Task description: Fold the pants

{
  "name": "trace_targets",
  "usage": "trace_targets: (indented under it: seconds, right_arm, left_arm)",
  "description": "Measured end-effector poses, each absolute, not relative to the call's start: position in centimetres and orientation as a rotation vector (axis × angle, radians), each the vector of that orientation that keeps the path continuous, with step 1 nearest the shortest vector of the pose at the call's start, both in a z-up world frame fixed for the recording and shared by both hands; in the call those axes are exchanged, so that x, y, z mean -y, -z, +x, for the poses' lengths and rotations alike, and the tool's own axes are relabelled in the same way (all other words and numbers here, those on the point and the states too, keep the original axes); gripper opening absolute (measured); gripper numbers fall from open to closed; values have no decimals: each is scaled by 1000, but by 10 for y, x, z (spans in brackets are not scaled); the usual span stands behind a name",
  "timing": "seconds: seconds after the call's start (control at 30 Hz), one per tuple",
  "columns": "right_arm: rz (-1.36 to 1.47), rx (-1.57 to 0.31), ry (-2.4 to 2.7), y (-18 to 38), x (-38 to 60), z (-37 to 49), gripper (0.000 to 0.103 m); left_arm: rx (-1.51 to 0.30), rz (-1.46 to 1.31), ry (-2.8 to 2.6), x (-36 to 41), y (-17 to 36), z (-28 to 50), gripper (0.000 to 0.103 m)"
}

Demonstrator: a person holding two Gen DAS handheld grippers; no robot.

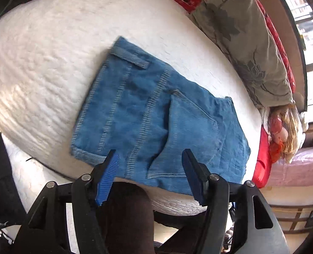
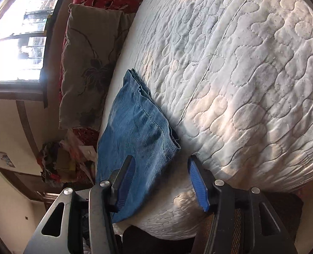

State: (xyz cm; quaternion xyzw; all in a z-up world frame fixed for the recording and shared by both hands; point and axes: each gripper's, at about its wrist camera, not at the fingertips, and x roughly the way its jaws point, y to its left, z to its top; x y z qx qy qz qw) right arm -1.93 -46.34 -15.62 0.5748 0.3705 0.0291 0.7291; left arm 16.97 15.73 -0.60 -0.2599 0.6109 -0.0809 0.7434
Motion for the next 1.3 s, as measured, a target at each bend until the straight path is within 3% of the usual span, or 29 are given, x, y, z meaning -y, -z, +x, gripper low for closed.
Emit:
trace_targets:
  seconds: [0.13, 0.33, 0.47, 0.63, 0.9, 1.17, 1.2, 1.27, 1.3]
  right_arm:
    - [1286, -816, -102, 160, 447, 0, 60]
    - [1270, -772, -139, 163, 435, 22, 60]
    - [1254, -712, -223, 174, 438, 12, 51]
    - [1327, -688, -284, 185, 446, 13, 52]
    - [1342, -664, -322, 196, 451, 6, 53]
    - [1366, -653, -336, 205, 460, 2, 53]
    - [1367, -655, -337, 207, 460, 2, 53]
    - [1366, -657, -332, 207, 461, 4, 53]
    - [1362, -660, -327, 206, 460, 4, 53]
  left_arm:
    - [-1424, -386, 346, -46, 0, 214, 60]
    - [-1517, -83, 590, 144, -10, 271, 60]
    - [-1590, 41, 736, 256, -5, 297, 61]
    - [-1679, 327, 900, 364, 22, 300, 60]
    - [-1622, 897, 1041, 429, 53, 284, 61]
    - [-1533, 1190, 1199, 449, 73, 266, 61]
    - [-1510, 1218, 1212, 448, 76, 262, 63]
    - [-1505, 1232, 1252, 446, 76, 257, 76]
    - [-1498, 1243, 1252, 446, 77, 255, 76]
